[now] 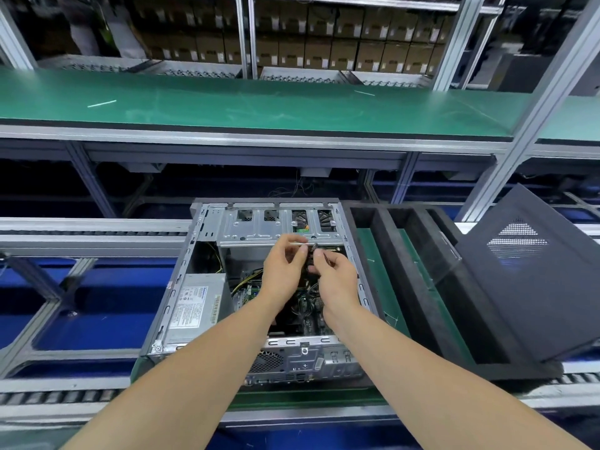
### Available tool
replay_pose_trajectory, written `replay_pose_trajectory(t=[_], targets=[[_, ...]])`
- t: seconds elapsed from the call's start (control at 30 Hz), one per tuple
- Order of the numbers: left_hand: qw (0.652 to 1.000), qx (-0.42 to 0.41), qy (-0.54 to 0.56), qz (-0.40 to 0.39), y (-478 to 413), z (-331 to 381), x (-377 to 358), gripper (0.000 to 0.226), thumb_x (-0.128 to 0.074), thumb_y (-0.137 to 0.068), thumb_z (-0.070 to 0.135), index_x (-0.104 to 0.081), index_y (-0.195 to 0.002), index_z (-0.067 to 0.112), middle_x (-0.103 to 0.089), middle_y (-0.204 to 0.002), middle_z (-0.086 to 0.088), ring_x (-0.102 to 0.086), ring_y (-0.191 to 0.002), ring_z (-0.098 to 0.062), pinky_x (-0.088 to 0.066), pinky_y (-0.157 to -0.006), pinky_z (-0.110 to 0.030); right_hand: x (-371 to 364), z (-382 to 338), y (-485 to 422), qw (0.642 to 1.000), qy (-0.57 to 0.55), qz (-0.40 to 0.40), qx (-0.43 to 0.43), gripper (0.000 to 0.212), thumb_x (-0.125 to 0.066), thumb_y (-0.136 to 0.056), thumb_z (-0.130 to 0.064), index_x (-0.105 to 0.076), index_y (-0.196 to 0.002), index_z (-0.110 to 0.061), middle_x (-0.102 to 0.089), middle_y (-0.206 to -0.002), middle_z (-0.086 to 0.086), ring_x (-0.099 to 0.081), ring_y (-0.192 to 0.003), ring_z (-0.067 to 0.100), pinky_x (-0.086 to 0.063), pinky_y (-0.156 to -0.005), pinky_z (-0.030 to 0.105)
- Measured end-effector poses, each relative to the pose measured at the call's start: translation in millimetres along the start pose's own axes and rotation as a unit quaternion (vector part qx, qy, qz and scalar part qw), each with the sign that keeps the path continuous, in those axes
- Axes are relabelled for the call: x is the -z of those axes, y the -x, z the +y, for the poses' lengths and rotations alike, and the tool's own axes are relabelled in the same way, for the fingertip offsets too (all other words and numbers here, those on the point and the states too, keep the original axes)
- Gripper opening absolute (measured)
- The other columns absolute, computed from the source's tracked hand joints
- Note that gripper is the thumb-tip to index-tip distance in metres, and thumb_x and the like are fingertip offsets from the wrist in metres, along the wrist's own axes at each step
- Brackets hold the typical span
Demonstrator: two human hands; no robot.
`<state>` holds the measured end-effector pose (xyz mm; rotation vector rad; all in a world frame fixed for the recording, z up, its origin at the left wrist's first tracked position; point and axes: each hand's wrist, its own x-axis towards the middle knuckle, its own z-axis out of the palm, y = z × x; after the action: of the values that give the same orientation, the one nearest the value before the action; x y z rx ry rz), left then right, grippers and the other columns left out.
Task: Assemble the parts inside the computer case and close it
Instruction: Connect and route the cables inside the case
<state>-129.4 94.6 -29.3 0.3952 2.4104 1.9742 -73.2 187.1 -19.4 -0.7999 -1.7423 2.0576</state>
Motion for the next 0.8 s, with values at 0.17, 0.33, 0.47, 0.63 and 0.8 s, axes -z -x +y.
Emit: replay_pose_trajectory(t=[0.17, 0.33, 0.47, 0.63, 0.8], targets=[[0.998, 0.010, 0.057, 0.000, 3, 5, 4, 0.022, -0.061, -0.096, 0.015, -0.070, -0.091, 0.034, -0.075, -0.087, 0.003, -0.074, -0.082, -0.020, -0.062, -0.079, -0.041, 0, -3, 0, 0.998, -0.042, 0.002, 0.040, 0.009, -0.075, -0.096, -0.020, -0.077, -0.101, -0.013, -0.078, -0.090, 0.001, -0.075, -0.085, 0.013, -0.057, -0.078, 0.026], [0.980, 0.029, 0.189, -0.055, 6, 9, 6, 0.011, -0.066, -0.094, 0.024, -0.070, -0.100, 0.016, -0.076, -0.094, -0.014, -0.075, -0.089, -0.035, -0.061, -0.083, -0.045, 0, -3, 1, 0.996, -0.014, 0.022, 0.086, 0.011, -0.079, -0.090, -0.015, -0.076, -0.101, -0.013, -0.078, -0.097, 0.002, -0.074, -0.095, 0.018, -0.059, -0.084, 0.033], [0.982, 0.025, 0.176, -0.064, 6, 8, 5, 0.012, -0.062, -0.101, 0.023, -0.063, -0.106, 0.013, -0.077, -0.090, -0.011, -0.076, -0.086, -0.026, -0.059, -0.071, -0.029, 3, -10, 5, 0.995, -0.075, 0.002, 0.069, 0.016, -0.068, -0.082, -0.019, -0.080, -0.089, -0.011, -0.077, -0.084, 0.006, -0.068, -0.073, 0.011, -0.052, -0.061, 0.020], [0.975, 0.047, 0.210, -0.058, 2, 5, 5, 0.004, -0.060, -0.102, 0.015, -0.059, -0.103, 0.012, -0.076, -0.092, -0.017, -0.075, -0.092, -0.033, -0.060, -0.080, -0.037, 2, -8, 4, 0.992, 0.034, 0.036, 0.112, 0.023, -0.056, -0.102, -0.011, -0.079, -0.101, -0.018, -0.064, -0.106, -0.003, -0.068, -0.073, 0.009, -0.052, -0.068, 0.018], [0.970, 0.051, 0.230, -0.056, 2, 3, 6, 0.007, -0.061, -0.100, 0.013, -0.065, -0.096, 0.016, -0.076, -0.084, -0.014, -0.075, -0.080, -0.023, -0.058, -0.071, -0.028, 2, -2, 3, 0.972, 0.181, 0.018, 0.149, 0.021, -0.067, -0.102, -0.019, -0.072, -0.119, -0.030, -0.071, -0.102, -0.013, -0.062, -0.081, 0.005, -0.051, -0.077, 0.022]])
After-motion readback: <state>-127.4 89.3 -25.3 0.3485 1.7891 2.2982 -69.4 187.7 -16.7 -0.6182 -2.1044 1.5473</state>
